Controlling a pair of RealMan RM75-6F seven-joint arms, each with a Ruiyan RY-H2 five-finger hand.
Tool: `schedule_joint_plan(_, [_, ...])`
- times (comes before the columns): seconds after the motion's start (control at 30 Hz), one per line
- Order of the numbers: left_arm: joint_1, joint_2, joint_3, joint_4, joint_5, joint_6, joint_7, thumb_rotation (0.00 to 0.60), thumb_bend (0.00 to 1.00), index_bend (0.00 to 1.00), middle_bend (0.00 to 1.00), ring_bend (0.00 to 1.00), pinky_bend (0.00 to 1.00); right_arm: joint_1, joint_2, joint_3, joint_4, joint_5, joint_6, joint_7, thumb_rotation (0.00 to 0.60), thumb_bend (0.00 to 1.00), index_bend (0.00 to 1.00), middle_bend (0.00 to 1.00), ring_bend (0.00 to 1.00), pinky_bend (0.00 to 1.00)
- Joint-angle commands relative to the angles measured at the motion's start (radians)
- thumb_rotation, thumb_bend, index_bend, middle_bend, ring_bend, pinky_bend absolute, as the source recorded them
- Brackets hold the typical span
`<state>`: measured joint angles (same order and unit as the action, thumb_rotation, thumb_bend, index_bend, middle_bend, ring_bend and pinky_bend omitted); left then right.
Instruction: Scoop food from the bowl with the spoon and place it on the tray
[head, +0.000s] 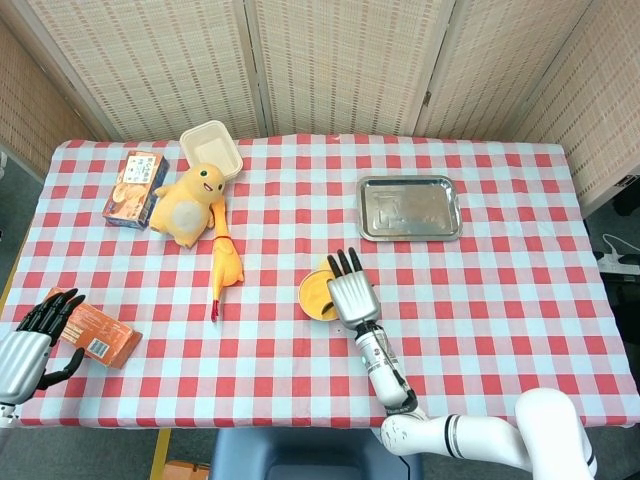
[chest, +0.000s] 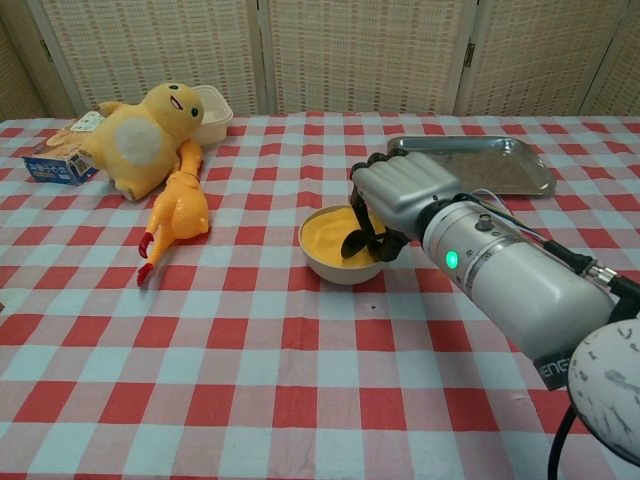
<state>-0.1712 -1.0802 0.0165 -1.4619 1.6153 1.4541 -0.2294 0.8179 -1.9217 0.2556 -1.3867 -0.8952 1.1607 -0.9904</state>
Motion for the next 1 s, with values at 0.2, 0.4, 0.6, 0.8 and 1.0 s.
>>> schedule_joint_plan(0.2, [-0.001, -0.001, -0.001, 0.005, 0.001, 0.001, -0.007, 0.600, 0.44, 0.00, 0.00, 0.00, 0.13, 0.009, 0.006, 0.000, -0.010, 0.024, -0.001, -0.012, 0.600, 0.29, 0.00, 0.07, 0.00, 0.00])
schedule_joint_plan(0.4, [0.000, -0.001, -0.002, 0.005, 0.000, 0.005, -0.008, 0.600, 0.44, 0.00, 0.00, 0.00, 0.13, 0.014, 0.016, -0.002, -0.021, 0.030, 0.006, -0.014, 0.600, 0.29, 0.00, 0.07, 0.00, 0.00])
schedule_joint_plan(0.6, [0.000, 0.000, -0.001, 0.005, 0.001, 0.005, -0.008, 0.600, 0.44, 0.00, 0.00, 0.00, 0.13, 0.012, 0.027, -0.004, -0.039, 0.028, 0.013, -0.007, 0.600, 0.29, 0.00, 0.07, 0.00, 0.00])
schedule_joint_plan(0.8, [0.000, -0.002, -0.002, 0.001, 0.002, 0.007, 0.000, 0.600, 0.44, 0.00, 0.00, 0.00, 0.13, -0.019, 0.105, -0.008, -0.138, 0.015, 0.042, 0.027, 0.600, 0.29, 0.02, 0.07, 0.00, 0.00])
schedule_joint_plan(1.0, [0.000, -0.004, -0.001, -0.002, 0.000, 0.003, 0.012, 0.600, 0.44, 0.00, 0.00, 0.00, 0.13, -0.050, 0.170, -0.024, -0.160, -0.016, 0.049, 0.093, 0.600, 0.29, 0.33, 0.07, 0.00, 0.00])
